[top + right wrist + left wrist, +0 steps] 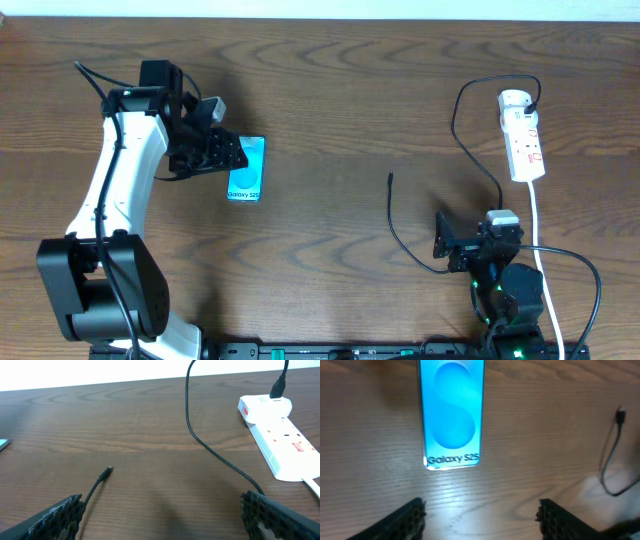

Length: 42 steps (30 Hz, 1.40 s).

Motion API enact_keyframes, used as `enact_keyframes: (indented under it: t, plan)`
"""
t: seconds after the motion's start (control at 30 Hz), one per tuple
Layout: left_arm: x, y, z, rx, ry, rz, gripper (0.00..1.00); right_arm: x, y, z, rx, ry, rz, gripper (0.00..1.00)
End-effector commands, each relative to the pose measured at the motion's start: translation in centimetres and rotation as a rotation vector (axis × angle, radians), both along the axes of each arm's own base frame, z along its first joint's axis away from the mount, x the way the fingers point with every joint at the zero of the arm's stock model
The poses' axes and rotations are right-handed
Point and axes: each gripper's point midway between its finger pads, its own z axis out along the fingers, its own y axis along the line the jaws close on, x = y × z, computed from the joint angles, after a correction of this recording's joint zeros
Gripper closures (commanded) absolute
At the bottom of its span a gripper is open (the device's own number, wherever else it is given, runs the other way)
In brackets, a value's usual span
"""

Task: Plug charger to phone and switch on socket
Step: 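Move the left gripper forward over the Galaxy S25 phone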

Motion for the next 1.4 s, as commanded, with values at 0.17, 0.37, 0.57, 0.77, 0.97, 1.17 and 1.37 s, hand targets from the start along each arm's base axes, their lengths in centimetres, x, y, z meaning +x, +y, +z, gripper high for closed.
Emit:
enact_keyframes:
  t: [0.17, 0.37, 0.57, 0.77, 0.97, 1.17, 1.37]
  plan:
    - [2.4, 3.0, 1.1, 0.246, -0.081, 0.088, 0.02, 0.0, -0.2, -0.1, 0.005, 0.002, -0.011, 0.01]
    - [3.0, 1.2, 1.3, 0.309, -0.112, 0.081, 0.02, 0.0, -0.2, -0.1, 0.005, 0.002, -0.011, 0.01]
    - [3.5, 0.4, 1.3, 0.299, -0.126, 0.119, 0.02, 0.0, -0.2, -0.1, 0.005, 0.002, -0.011, 0.01]
    - [3.5, 0.4, 0.2, 0.301, -0.090, 0.130, 0.02, 0.0, -0.2, -0.1, 0.005, 0.002, -0.011, 0.01]
    - [3.6, 0.3, -1.7, 0.307, -0.040, 0.133, 0.02, 0.0, -0.2, -0.1, 0.005, 0.002, -0.011, 0.01]
    - [3.8, 0.2, -4.0, 0.308, 0.012, 0.123, 0.02, 0.0, -0.2, -0.1, 0.005, 0.002, -0.011, 0.01]
    - [3.9, 0.1, -5.3, 0.310, 0.037, 0.119, 0.02, 0.0, -0.2, -0.1, 0.005, 0.002, -0.011, 0.01]
